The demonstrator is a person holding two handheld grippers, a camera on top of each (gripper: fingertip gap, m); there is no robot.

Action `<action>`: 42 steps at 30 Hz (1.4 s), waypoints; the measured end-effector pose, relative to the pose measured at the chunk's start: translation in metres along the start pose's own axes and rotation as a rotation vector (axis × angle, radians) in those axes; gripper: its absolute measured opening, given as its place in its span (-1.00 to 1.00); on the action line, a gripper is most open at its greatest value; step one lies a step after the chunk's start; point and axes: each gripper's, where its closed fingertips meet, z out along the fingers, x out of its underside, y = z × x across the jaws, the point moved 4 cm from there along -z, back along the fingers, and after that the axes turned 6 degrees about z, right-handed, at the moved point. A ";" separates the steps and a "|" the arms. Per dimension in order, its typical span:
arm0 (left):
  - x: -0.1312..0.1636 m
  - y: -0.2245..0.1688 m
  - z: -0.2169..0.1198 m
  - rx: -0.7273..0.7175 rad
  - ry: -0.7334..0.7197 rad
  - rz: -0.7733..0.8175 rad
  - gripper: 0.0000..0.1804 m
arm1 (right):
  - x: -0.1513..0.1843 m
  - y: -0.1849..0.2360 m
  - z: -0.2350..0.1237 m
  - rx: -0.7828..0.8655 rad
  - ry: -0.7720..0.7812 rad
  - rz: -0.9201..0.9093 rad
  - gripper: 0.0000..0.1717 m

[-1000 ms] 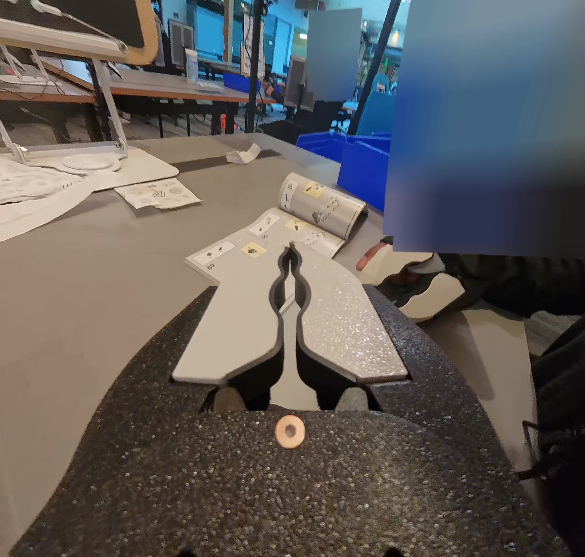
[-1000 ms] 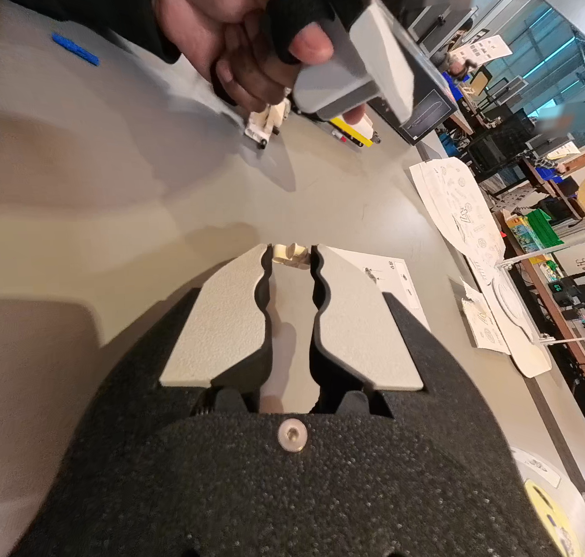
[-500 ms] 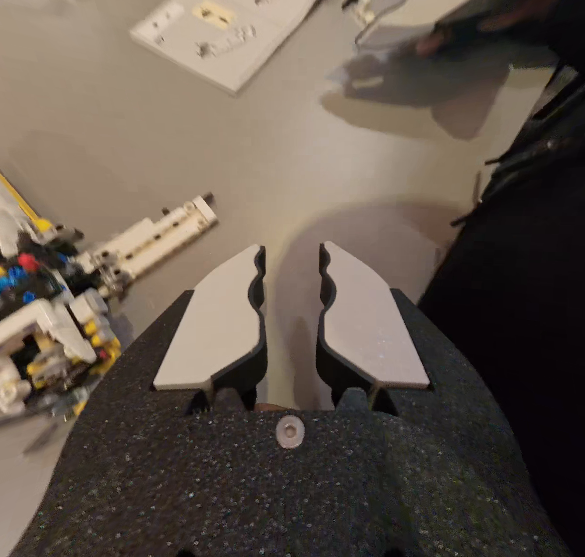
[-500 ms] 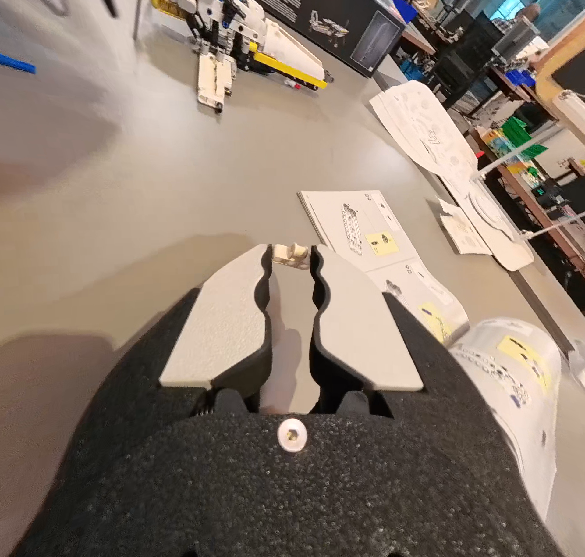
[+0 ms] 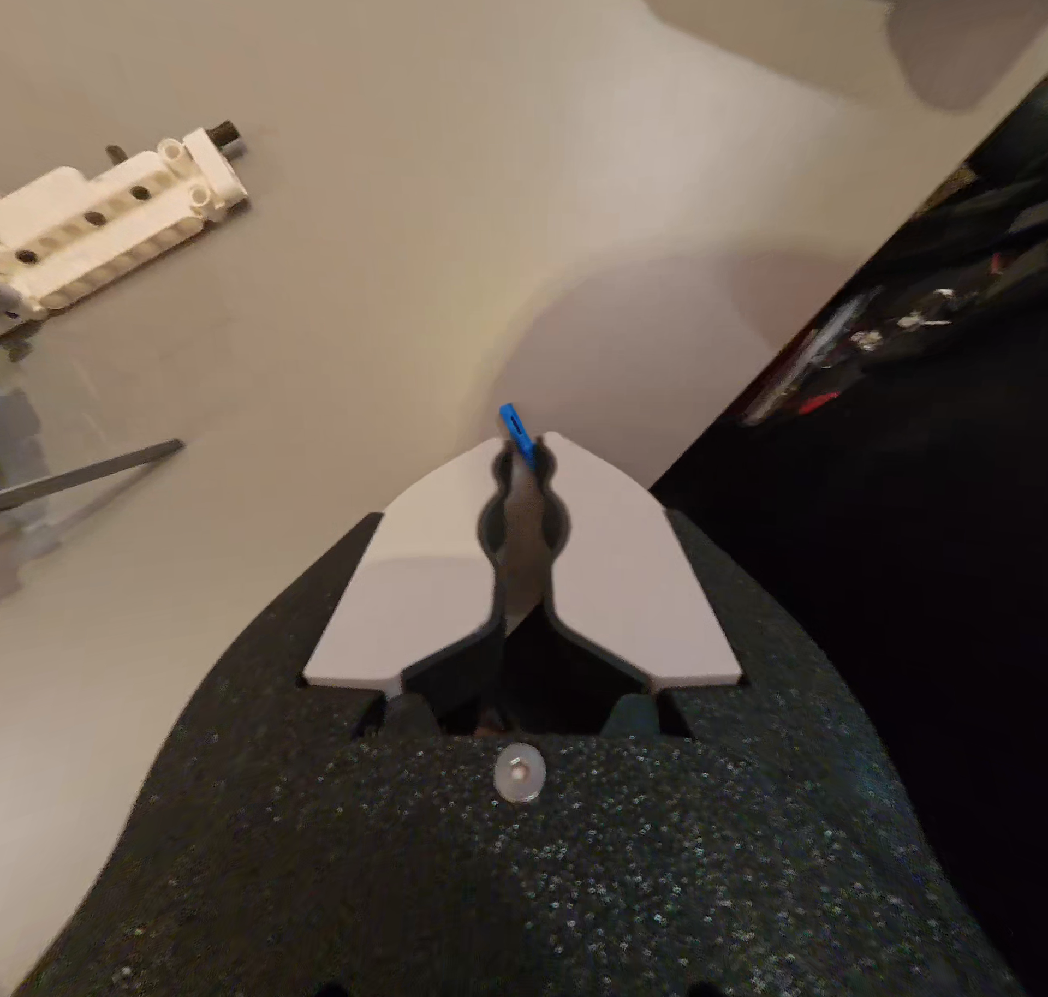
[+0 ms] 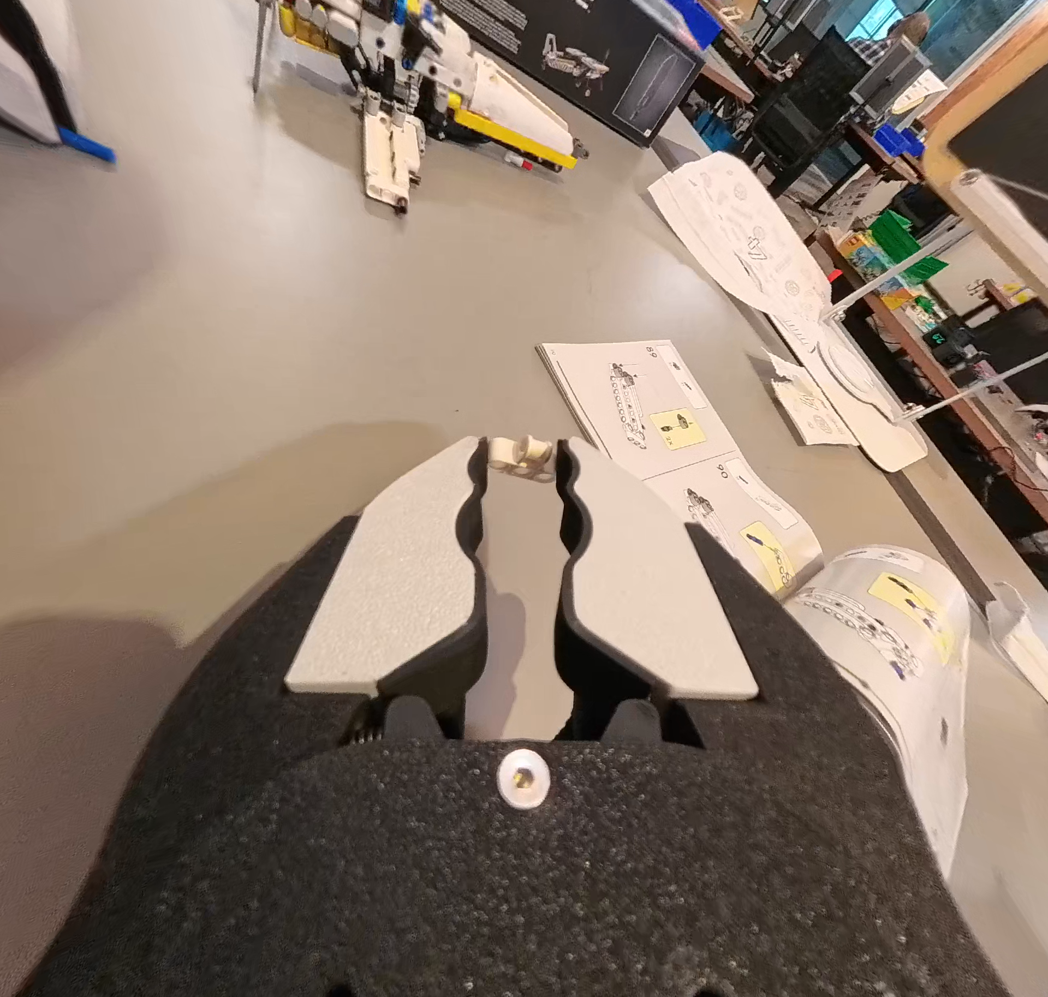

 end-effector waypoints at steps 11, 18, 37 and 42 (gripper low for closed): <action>-0.082 -0.013 0.024 0.112 -0.254 0.176 -0.92 | -0.031 -0.013 -0.091 0.186 -0.064 0.079 -0.73; -0.246 -0.078 0.033 0.335 -0.676 0.422 -0.92 | -0.003 -0.094 -0.217 0.691 0.032 0.066 -0.73; -0.405 -0.133 0.110 0.428 -0.940 0.397 -0.50 | 0.092 -0.143 -0.253 0.862 0.406 0.298 -0.63; -0.361 -0.089 0.057 0.318 -0.994 0.425 -0.64 | 0.064 -0.130 -0.240 0.807 0.364 0.246 -0.64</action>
